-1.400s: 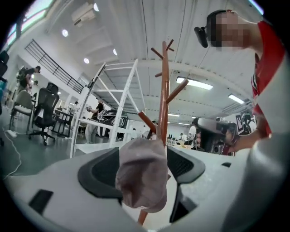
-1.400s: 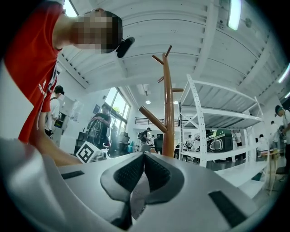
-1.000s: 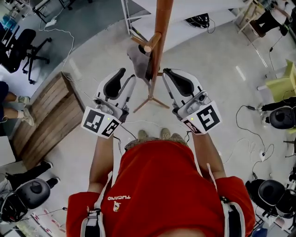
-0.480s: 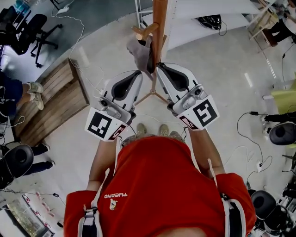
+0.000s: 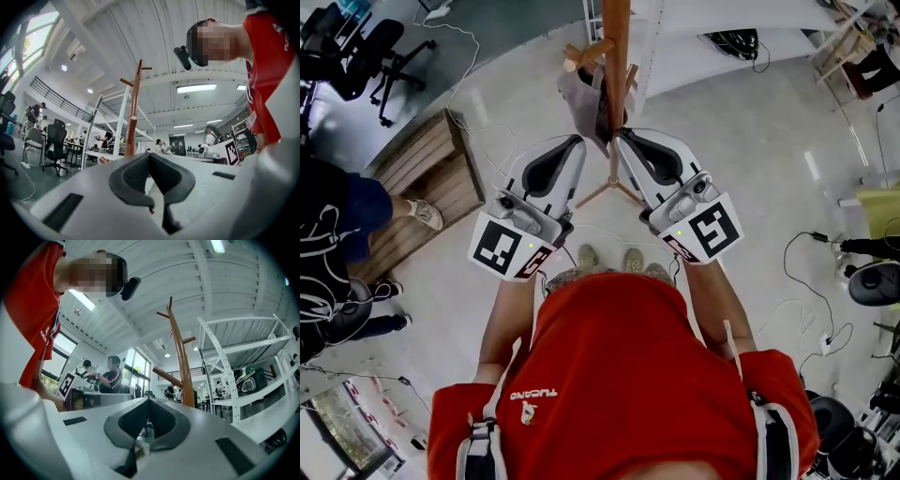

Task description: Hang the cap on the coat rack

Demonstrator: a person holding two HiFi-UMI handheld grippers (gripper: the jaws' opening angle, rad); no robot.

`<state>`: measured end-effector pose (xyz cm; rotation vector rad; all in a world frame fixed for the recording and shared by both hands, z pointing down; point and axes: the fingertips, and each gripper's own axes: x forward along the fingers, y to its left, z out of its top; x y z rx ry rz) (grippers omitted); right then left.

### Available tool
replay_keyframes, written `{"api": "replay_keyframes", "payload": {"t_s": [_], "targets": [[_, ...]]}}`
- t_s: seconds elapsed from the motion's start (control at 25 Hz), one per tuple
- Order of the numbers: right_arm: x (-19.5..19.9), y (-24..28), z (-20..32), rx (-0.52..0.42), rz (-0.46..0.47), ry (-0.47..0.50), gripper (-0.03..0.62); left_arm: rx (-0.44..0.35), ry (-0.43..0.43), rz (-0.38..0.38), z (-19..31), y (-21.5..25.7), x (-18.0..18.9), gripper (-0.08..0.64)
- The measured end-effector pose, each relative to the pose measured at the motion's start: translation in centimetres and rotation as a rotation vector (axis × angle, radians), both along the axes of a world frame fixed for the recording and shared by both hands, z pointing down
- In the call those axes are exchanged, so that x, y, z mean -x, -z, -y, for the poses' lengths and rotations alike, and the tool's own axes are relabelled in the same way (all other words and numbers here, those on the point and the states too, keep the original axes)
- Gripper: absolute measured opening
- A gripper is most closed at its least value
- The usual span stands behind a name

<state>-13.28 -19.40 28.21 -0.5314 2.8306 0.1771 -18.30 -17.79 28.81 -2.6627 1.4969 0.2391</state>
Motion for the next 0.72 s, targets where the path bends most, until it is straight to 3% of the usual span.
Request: {"api": "replay_keyframes", "payload": {"t_s": [0.72], "targets": [[-0.1,0.3,-0.4,-0.014,0.003,0.005,0.023,-0.016,0.029,-0.025,-0.6,0.6,1.1,0.008]]}}
